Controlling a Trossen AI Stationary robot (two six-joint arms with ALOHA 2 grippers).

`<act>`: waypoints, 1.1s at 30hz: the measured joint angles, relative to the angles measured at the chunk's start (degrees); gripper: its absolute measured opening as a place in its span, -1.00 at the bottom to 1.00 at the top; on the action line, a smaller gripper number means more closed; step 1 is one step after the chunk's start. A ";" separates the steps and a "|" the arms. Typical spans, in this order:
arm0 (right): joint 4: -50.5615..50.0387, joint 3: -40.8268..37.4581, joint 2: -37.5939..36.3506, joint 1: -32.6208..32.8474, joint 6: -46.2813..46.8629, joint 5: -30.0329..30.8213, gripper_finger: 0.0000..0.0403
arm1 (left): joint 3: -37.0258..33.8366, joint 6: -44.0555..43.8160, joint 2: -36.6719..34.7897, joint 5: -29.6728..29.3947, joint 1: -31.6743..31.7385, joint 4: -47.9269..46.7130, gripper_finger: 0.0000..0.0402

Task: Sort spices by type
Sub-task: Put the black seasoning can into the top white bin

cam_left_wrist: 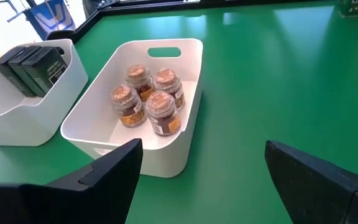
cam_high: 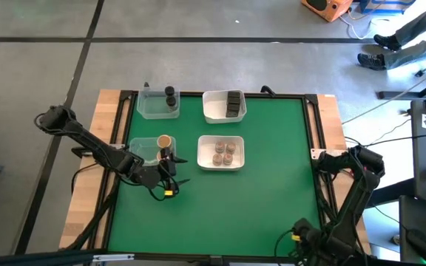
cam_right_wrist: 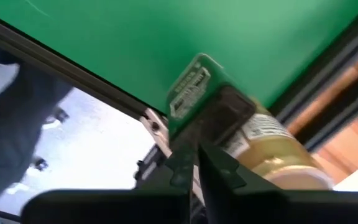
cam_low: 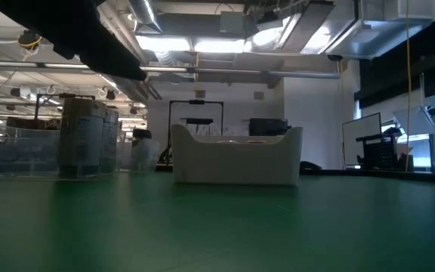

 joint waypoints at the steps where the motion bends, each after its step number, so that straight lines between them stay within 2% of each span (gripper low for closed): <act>1: -0.44 0.00 0.03 0.33 -0.28 -0.90 -0.91 | 0.00 0.00 0.00 0.00 0.00 0.30 0.60; 5: -0.90 0.02 0.62 1.59 -0.49 -2.25 -0.98 | 0.00 0.25 0.00 0.00 0.00 1.11 0.60; 13: -0.90 0.02 3.18 1.74 -3.36 -0.48 -0.92 | 0.00 0.65 0.00 0.00 0.00 1.14 0.60; 22: -4.06 0.27 3.84 1.81 -5.44 3.82 -0.92 | 0.00 1.25 0.00 -0.02 0.03 1.14 0.60; 27: -9.19 0.10 3.99 0.94 -8.96 9.83 -0.92 | 0.00 1.31 0.00 -0.02 0.11 1.13 0.60; 33: -14.05 -0.07 4.17 -2.58 -17.85 17.84 -0.92 | -0.01 1.31 0.00 -0.02 0.11 1.05 0.60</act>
